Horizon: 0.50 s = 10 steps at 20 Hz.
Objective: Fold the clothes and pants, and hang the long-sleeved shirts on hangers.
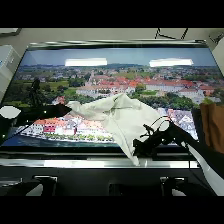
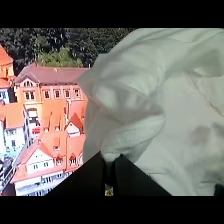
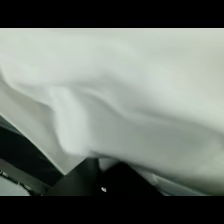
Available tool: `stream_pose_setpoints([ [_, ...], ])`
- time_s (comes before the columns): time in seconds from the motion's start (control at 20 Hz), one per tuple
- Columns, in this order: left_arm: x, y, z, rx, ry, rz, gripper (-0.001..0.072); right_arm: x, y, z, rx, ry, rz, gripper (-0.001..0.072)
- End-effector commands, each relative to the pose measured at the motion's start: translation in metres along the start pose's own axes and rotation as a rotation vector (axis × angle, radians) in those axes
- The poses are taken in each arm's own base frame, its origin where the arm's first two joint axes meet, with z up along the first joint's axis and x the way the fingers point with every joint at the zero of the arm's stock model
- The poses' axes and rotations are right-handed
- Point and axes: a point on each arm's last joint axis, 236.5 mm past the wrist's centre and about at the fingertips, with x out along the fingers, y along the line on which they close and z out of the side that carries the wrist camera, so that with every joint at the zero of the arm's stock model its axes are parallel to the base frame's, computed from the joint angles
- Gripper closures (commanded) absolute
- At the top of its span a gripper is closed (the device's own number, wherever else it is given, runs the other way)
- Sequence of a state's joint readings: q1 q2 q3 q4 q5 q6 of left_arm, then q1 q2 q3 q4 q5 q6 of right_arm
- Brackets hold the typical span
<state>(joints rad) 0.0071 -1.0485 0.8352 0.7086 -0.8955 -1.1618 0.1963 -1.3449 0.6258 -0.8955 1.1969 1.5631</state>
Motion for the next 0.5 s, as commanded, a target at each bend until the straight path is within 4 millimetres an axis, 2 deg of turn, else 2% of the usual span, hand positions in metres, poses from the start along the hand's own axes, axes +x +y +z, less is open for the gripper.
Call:
stream_pose_setpoints([
  [0.0, -0.025, -0.018, 0.04, 0.125, -0.103, -0.005, 0.0685, -0.062, 0.029, 0.032, -0.157, -0.175, -0.025, 0.0675],
  [0.05, -0.046, -0.031, 0.067, 0.179, -0.179, -0.004, 0.0685, -0.109, 0.043, 0.053, -0.2, -0.322, -0.036, 0.0674],
  [0.1, -0.073, -0.045, 0.096, 0.223, -0.264, -0.001, 0.0685, -0.176, 0.06, 0.074, -0.234, -0.523, -0.046, 0.0674],
  [0.15, -0.109, -0.065, 0.127, 0.276, -0.368, 0.005, 0.0685, -0.256, 0.079, 0.083, -0.279, -0.755, -0.051, 0.0674],
  [0.2, -0.147, -0.087, 0.152, 0.332, -0.469, 0.011, 0.0686, -0.338, 0.099, 0.077, -0.324, -0.992, -0.052, 0.0673],
  [0.25, -0.194, -0.115, 0.173, 0.399, -0.582, 0.019, 0.0685, -0.419, 0.118, 0.055, -0.367, -1.232, -0.053, 0.0673],
  [0.3, -0.237, -0.142, 0.186, 0.461, -0.681, 0.028, 0.0685, -0.496, 0.136, 0.014, -0.412, -1.479, -0.065, 0.0673],
  [0.35, -0.28, -0.171, 0.19, 0.515, -0.778, 0.032, 0.0685, -0.554, 0.149, -0.035, -0.458, -1.684, -0.096, 0.0672],
  [0.4, -0.315, -0.196, 0.188, 0.55, -0.856, 0.029, 0.0685, -0.589, 0.158, -0.081, -0.49, -1.834, -0.114, 0.0672],
  [0.45, -0.343, -0.22, 0.179, 0.565, -0.918, 0.011, 0.0685, -0.608, 0.166, -0.12, -0.52, -1.943, -0.118, 0.0672],
])
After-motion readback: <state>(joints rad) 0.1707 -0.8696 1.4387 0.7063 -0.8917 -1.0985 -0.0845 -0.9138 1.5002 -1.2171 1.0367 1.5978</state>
